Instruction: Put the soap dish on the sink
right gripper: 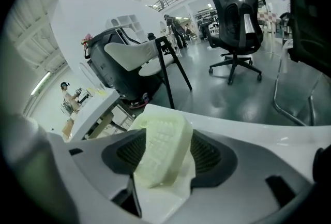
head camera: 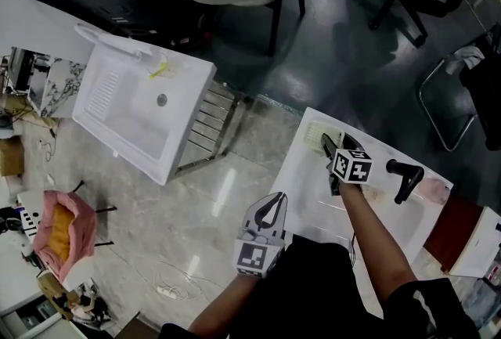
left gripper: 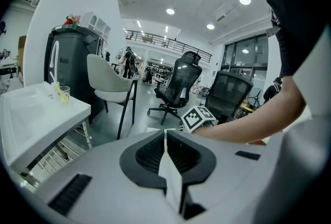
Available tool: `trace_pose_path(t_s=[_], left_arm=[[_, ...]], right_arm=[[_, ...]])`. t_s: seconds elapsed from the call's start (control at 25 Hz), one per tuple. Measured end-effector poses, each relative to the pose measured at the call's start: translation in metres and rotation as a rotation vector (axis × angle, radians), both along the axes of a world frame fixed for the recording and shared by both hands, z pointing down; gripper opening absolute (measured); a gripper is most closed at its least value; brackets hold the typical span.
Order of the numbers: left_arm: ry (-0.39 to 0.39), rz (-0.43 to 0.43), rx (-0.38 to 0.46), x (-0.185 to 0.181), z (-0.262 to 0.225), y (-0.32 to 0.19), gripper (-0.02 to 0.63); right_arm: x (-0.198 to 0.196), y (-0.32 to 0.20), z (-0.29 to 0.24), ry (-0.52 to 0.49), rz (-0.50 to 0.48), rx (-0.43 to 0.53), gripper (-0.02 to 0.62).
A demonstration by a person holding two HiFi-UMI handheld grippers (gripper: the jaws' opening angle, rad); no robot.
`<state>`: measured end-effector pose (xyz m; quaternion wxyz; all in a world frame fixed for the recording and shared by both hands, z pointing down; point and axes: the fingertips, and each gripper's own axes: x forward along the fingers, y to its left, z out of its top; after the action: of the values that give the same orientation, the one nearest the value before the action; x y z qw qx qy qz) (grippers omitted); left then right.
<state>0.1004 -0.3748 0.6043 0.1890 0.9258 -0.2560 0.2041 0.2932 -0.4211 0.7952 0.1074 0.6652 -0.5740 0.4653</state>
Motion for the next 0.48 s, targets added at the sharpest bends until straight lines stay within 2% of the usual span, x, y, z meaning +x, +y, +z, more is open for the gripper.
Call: trace_pose_path(t_s=[0.12,0.48], left_arm=[[-0.003,-0.016,0.003,-0.009,-0.002,-0.002,0.018],[0.018,-0.059,0.013,-0.032,-0.018,-0.004,0.018]], right_arm=[[0.008,0.003,0.003,0.025,0.009,-0.023,0.273],[0.013,0.016,-0.006,0.055,0.011,-0.032,0.279]])
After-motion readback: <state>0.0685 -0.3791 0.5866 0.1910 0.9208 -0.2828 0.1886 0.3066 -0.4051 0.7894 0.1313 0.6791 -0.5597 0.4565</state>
